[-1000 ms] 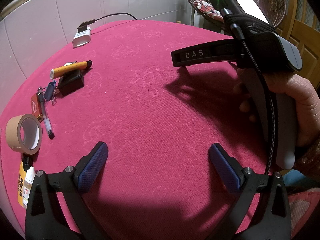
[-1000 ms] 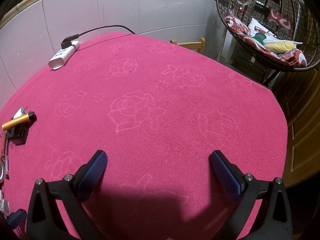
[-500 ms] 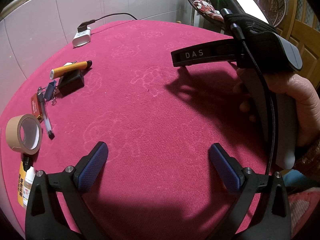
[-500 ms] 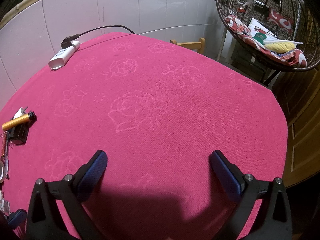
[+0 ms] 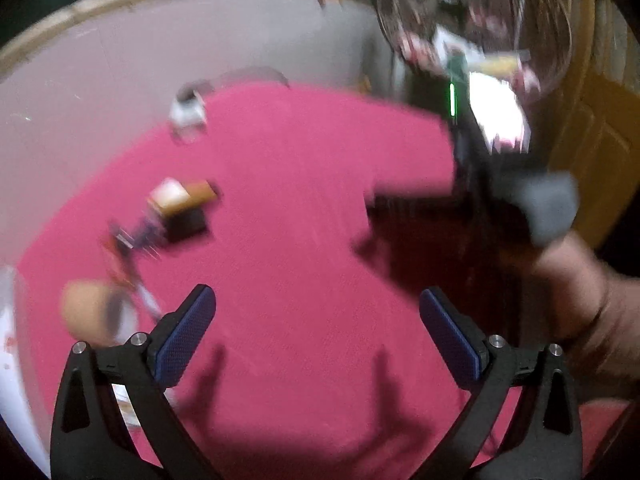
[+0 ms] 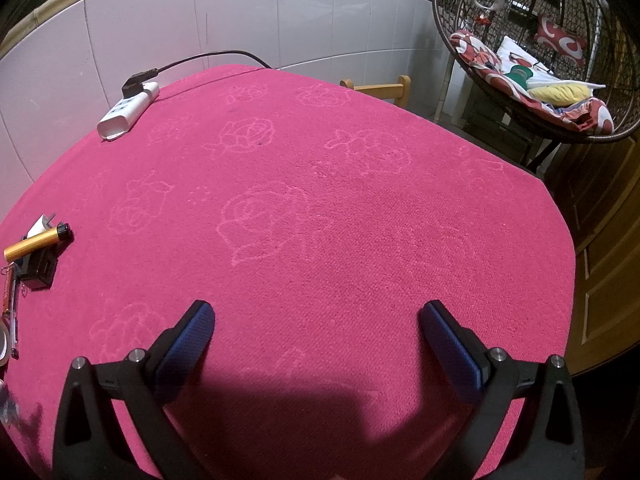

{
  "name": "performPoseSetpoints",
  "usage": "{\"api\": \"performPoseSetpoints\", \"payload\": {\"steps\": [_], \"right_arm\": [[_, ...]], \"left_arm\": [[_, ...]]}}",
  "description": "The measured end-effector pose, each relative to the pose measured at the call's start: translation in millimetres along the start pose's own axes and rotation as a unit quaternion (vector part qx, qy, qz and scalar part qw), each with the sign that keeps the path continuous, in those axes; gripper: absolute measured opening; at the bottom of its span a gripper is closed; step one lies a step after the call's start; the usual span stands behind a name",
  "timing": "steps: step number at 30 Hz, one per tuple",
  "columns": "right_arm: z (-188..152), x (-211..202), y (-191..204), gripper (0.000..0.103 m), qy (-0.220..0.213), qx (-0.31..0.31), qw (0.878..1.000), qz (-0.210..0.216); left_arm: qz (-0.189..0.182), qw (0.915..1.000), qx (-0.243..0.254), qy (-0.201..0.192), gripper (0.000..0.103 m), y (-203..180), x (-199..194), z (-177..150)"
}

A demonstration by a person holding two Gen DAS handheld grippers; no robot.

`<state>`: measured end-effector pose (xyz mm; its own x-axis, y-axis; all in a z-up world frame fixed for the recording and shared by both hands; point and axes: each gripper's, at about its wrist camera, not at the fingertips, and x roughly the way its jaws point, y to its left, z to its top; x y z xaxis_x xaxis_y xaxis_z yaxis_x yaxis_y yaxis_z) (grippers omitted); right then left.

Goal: Organize rigid objects
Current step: 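Grasp the red-green can with the left gripper while the right tool moves toward the white bottle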

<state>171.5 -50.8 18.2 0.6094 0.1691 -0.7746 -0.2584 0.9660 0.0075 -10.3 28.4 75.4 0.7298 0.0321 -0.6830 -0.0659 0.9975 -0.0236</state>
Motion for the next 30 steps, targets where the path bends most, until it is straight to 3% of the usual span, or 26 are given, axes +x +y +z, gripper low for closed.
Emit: {"api": "performPoseSetpoints", "payload": {"steps": [4,7,10,12,15,16,20,22,26,30], "right_arm": [[0.0,0.0,0.1,0.103,0.000,0.000,1.000,0.000],[-0.1,0.0,0.2,0.103,0.000,0.000,1.000,0.000],[-0.1,0.0,0.3,0.103,0.000,0.000,1.000,0.000],[-0.1,0.0,0.3,0.103,0.000,0.000,1.000,0.000],[-0.4,-0.2,0.7,0.103,0.000,0.000,1.000,0.000],[-0.3,-0.3,0.4,0.103,0.000,0.000,1.000,0.000],[0.5,-0.9,0.0,0.103,0.000,0.001,1.000,0.001],[-0.3,-0.9,-0.5,0.103,-0.001,0.002,1.000,0.003],[-1.5,-3.2,-2.1,0.103,-0.004,0.001,1.000,0.016],[-9.4,-20.2,3.0,0.103,-0.023,-0.020,0.995,0.096]], "left_arm": [[0.016,0.9945,-0.051,-0.090,0.103,25.9,-70.0,25.4],[0.033,0.9843,-0.094,-0.146,0.103,49.5,-125.0,31.6],[0.050,0.9740,-0.120,-0.186,0.103,71.9,-174.1,18.7],[0.068,0.9710,-0.131,-0.188,0.103,83.5,-195.2,-2.2],[0.114,0.9716,-0.131,-0.161,0.103,88.1,-203.7,-39.8],[0.131,0.9734,-0.131,-0.134,0.103,89.5,-199.4,-56.9],[0.133,0.9817,-0.134,-0.023,0.103,82.8,-163.3,-122.4],[0.135,0.9829,-0.125,0.009,0.102,68.4,-154.2,-149.9],[0.127,0.9863,-0.095,0.045,0.098,45.8,-140.0,-185.6],[0.134,0.9865,-0.067,0.067,0.089,30.0,-124.8,-193.6]]}}
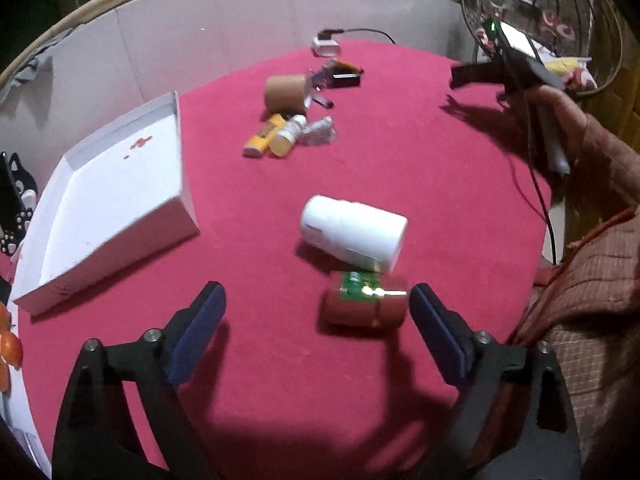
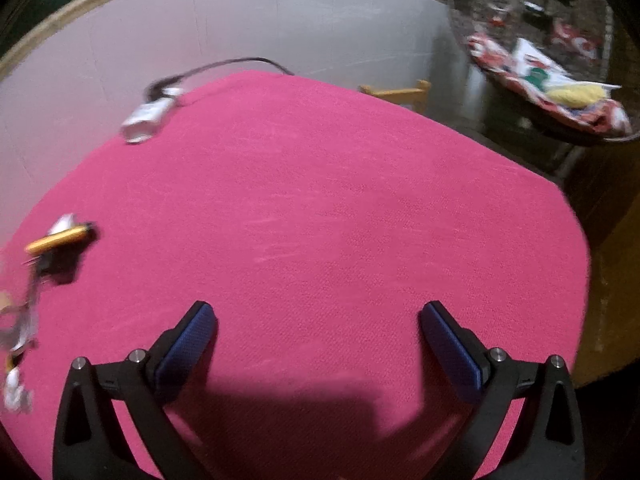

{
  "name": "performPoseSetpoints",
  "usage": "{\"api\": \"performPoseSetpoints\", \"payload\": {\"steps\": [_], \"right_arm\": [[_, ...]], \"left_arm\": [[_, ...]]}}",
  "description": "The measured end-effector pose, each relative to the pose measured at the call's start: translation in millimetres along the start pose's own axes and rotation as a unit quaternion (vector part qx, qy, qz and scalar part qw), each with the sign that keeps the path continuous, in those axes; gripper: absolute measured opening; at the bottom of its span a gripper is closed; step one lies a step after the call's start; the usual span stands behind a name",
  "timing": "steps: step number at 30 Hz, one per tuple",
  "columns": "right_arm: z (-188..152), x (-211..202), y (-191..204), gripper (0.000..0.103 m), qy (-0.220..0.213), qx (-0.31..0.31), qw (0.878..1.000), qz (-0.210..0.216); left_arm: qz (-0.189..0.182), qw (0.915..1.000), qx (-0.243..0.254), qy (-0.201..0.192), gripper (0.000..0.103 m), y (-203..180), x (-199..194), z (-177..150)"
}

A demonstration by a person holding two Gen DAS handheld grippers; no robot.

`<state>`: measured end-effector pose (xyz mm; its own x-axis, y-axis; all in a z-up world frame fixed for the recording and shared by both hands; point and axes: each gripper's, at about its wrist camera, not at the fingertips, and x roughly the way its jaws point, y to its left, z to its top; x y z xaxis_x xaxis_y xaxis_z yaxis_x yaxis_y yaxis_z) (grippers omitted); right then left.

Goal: Organize rigid objects
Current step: 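Grasp the red-green can with the left gripper while the right tool moves toward the white bottle, then lift the can with the left gripper while the right gripper grasps the white plastic bottle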

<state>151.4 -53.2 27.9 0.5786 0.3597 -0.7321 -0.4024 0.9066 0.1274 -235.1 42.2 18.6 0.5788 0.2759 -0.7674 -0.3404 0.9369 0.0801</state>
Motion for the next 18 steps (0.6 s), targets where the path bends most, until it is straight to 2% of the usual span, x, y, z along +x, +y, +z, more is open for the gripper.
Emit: {"api": "performPoseSetpoints", "payload": {"steps": [1,4,8,9,12,14,18], "right_arm": [[-3.0,-7.1,5.2,0.103,-0.010,-0.011,0.999,0.030],[-11.7,-25.3,27.3,0.103,-0.024,-0.058,0.992,0.110],[-19.5,-37.1,56.3,0.103,0.001,-0.097,0.974,0.202],[-21.6,-39.7,61.8,0.103,0.004,-0.104,0.971,0.216],[-27.9,-50.8,81.3,0.103,0.005,-0.133,0.959,0.252],[-35.1,-55.5,99.4,0.103,0.023,-0.176,0.943,0.281],[-61.6,-72.8,139.0,0.103,0.049,-0.260,0.905,0.333]], "left_arm": [[-0.001,1.0000,0.001,0.002,0.085,-2.2,3.0,0.0],[-0.003,1.0000,0.004,0.008,0.083,-2.6,10.2,2.9],[-0.005,0.9998,0.015,0.014,0.077,-7.7,18.1,7.3],[-0.008,0.9997,0.018,0.015,0.074,-9.6,19.4,6.7],[-0.027,0.9995,0.010,0.013,0.056,-5.7,19.4,7.5],[-0.035,0.9993,0.001,0.013,0.040,-1.0,18.6,6.9],[-0.012,0.9997,-0.020,0.011,0.040,14.5,13.0,0.9]]}}
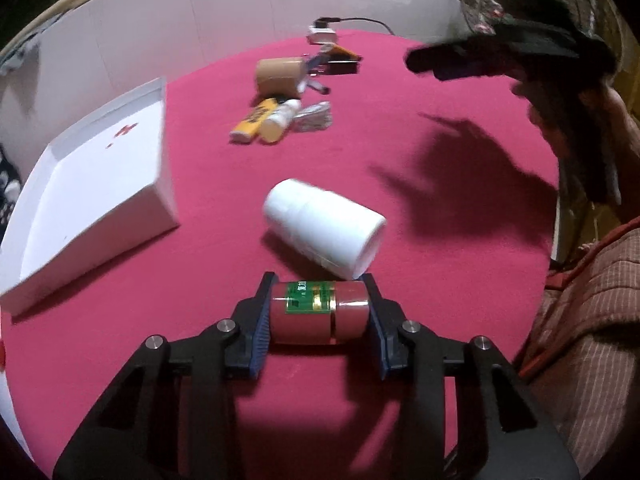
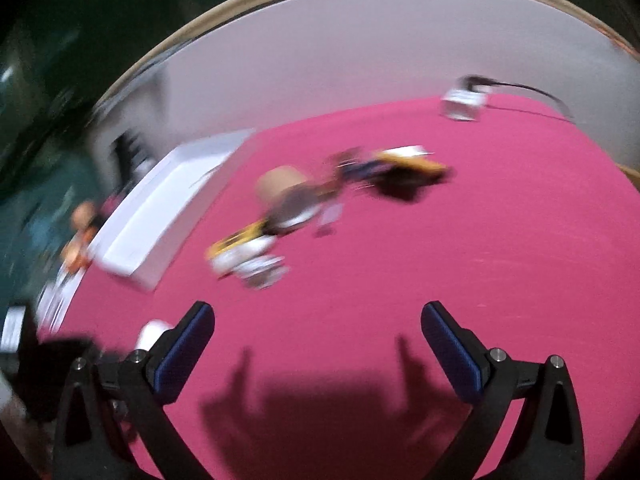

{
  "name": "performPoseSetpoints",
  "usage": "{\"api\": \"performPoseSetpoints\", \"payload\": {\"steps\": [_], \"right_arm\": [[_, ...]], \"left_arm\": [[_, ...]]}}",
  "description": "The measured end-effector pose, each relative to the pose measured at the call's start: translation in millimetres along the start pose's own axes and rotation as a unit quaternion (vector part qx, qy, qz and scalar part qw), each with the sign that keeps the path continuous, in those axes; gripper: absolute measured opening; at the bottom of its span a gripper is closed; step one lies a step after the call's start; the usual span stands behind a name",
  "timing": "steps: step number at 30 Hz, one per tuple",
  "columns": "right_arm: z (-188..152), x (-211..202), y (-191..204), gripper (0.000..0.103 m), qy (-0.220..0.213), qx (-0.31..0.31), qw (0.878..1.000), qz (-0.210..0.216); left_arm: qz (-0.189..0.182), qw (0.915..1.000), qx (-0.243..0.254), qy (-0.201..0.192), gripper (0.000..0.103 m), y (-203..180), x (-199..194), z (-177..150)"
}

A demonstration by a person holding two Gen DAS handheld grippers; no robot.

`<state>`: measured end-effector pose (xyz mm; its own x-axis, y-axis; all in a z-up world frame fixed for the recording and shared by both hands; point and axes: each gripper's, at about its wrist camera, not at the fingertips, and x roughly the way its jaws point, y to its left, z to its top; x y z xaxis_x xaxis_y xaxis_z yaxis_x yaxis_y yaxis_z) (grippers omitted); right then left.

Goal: Organize rigid objects
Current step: 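Lift the can with the left gripper while the right gripper grasps the white plastic bottle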

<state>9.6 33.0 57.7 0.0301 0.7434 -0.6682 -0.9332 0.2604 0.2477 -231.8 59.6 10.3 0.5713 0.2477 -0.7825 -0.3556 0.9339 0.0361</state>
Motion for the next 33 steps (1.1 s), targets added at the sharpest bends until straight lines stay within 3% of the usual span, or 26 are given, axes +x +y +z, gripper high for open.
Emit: {"api": "performPoseSetpoints", "payload": {"steps": [7,12,16,21,27,33], "right_arm": [[-9.1,29.1,82.0,0.103,0.050,-0.130,0.989,0.052],[-17.8,49.0,117.9,0.102,0.082,-0.191,0.977,0.041],[-22.6,60.1,127.1,0.099,0.108,-0.203,0.972,0.044],[-30.2,78.5,143.2,0.066,0.136,-0.228,0.964,0.022],[-24.7,71.7,133.2,0.065,0.119,-0.203,0.972,0.027],[-6.8,39.3,111.0,0.065,0.053,-0.152,0.987,0.025]], "left_arm": [[0.043,0.9960,-0.075,-0.023,0.040,44.9,-24.1,-13.1],[0.072,0.9891,-0.116,-0.053,0.040,68.1,-44.3,-19.2],[0.088,0.9841,-0.141,-0.064,0.040,80.5,-53.8,-25.5],[0.093,0.9795,-0.162,-0.075,0.040,86.3,-59.9,-29.6],[0.098,0.9774,-0.166,-0.088,0.040,85.6,-66.8,-24.6],[0.112,0.9724,-0.173,-0.109,0.040,89.3,-79.7,-14.1]]}}
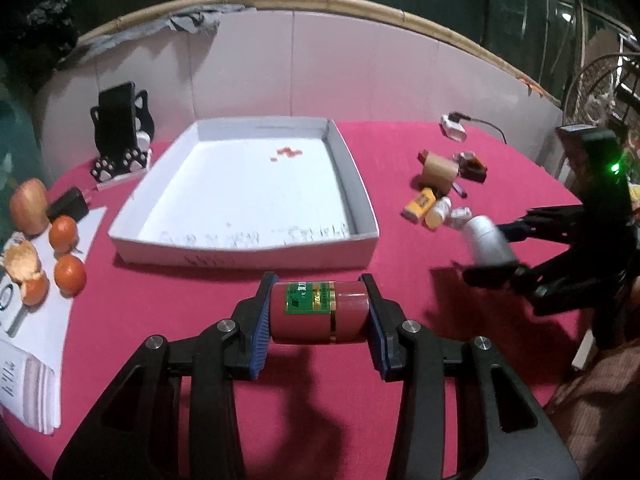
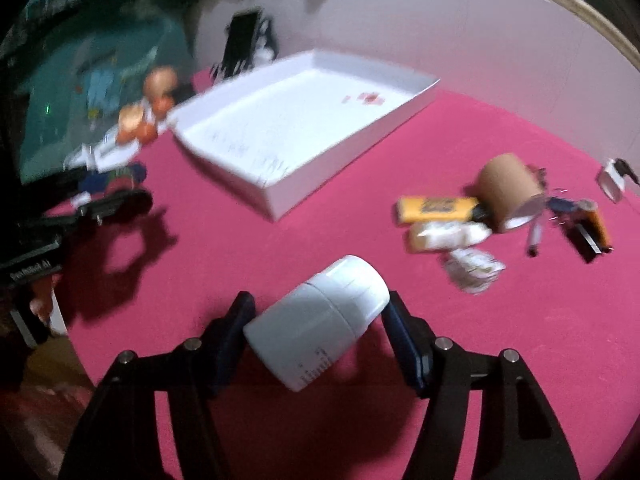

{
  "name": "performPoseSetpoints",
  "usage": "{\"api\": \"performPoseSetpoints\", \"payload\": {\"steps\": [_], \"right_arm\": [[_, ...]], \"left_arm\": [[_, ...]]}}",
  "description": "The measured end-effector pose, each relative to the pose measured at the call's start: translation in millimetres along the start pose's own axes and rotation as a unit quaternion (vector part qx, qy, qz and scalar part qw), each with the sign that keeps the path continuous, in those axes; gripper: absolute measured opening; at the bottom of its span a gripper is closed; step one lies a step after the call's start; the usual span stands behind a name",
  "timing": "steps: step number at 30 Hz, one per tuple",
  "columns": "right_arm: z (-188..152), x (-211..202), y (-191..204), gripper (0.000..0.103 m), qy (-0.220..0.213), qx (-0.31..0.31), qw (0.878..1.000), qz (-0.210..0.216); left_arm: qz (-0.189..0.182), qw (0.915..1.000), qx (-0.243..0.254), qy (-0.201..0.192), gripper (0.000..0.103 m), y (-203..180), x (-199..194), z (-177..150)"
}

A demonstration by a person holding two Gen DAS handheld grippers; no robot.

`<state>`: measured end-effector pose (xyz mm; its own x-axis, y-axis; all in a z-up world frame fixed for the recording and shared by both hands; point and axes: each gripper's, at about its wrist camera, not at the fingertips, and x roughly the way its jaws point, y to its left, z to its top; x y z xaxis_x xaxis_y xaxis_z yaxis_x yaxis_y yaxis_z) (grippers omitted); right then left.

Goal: Organize rigid objects
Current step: 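Lift the can with the left gripper while the right gripper grasps the white plastic bottle, then carry the can into the white tray and open the left gripper while the right carries the bottle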

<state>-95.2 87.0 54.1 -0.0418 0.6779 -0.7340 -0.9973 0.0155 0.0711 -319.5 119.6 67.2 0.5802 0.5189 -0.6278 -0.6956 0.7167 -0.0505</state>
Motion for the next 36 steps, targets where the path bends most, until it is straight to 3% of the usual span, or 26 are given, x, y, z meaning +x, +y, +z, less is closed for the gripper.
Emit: {"api": "performPoseSetpoints", "payload": {"steps": [6,13,21,36], "right_arm": [[13.7,-51.1,-20.2,0.065,-0.095,0.039,0.994,-0.026],[24.2,-92.6,-27.7,0.065,-0.167,0.055,0.984,-0.041],[30.8,-104.8,-27.2,0.065,-0.202,0.061,0.976,-0.052],[48.0,-107.2,-31.0,0.066,-0.224,0.071,0.971,-0.047]], "left_arm": [[0.019,0.9991,-0.006,-0.038,0.040,0.3,-17.8,29.5],[0.041,0.9966,-0.012,-0.071,0.040,-1.8,-34.9,57.5],[0.057,0.9949,-0.027,-0.079,0.040,-0.3,-37.3,73.7],[0.108,0.9904,-0.044,-0.075,0.040,13.3,-18.6,100.7]]}}
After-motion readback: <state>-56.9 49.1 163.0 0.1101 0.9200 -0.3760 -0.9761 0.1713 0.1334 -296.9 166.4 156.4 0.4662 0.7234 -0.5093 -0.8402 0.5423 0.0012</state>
